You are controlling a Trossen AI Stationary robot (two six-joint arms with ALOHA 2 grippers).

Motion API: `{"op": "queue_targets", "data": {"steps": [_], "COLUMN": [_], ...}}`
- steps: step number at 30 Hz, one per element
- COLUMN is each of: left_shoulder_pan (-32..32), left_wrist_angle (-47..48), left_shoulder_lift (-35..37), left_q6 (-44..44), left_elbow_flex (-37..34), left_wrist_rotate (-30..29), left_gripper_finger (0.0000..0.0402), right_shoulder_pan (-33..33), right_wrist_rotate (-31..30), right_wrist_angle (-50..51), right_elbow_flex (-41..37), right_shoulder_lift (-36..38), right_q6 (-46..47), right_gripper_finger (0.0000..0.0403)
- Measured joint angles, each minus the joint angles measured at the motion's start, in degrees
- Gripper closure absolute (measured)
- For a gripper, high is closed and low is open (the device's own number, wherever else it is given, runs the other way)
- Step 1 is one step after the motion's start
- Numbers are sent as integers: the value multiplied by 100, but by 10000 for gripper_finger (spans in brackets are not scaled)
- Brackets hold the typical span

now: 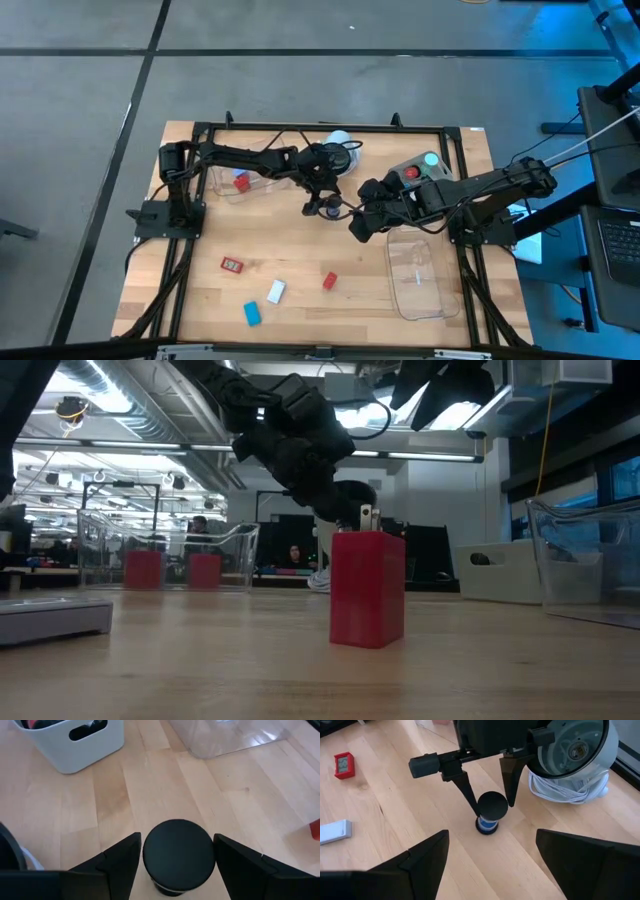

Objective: Pick & Place Office items
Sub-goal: Move the blue hourglass to the top middle of the table, then put the black hourglass into the gray bin

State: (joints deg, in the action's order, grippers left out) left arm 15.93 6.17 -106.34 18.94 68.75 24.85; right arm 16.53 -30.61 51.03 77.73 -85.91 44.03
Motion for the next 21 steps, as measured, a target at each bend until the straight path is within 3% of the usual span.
{"op": "queue_targets", "data": {"steps": [10, 15, 21], "left_shoulder_pan": [-51, -51, -53], "left_wrist_angle": [178, 770, 1815], "left_shoulder_lift": [331, 838, 1768], "left_q6": [9, 19, -377], "left_elbow_flex": [24, 26, 26], "left_wrist_rotate": [23, -17, -1194], "left_gripper_finger": [131, 123, 123], "right_shoulder_pan": [0, 2, -164], "right_wrist_rotate": [20, 17, 15], "right_wrist_angle": [31, 46, 42], "right_elbow_flex": [0, 0, 0], "right_shoulder_lift": [0, 0, 0], "right_q6": [-13, -11, 159], "right_gripper_finger": [99, 99, 99]}}
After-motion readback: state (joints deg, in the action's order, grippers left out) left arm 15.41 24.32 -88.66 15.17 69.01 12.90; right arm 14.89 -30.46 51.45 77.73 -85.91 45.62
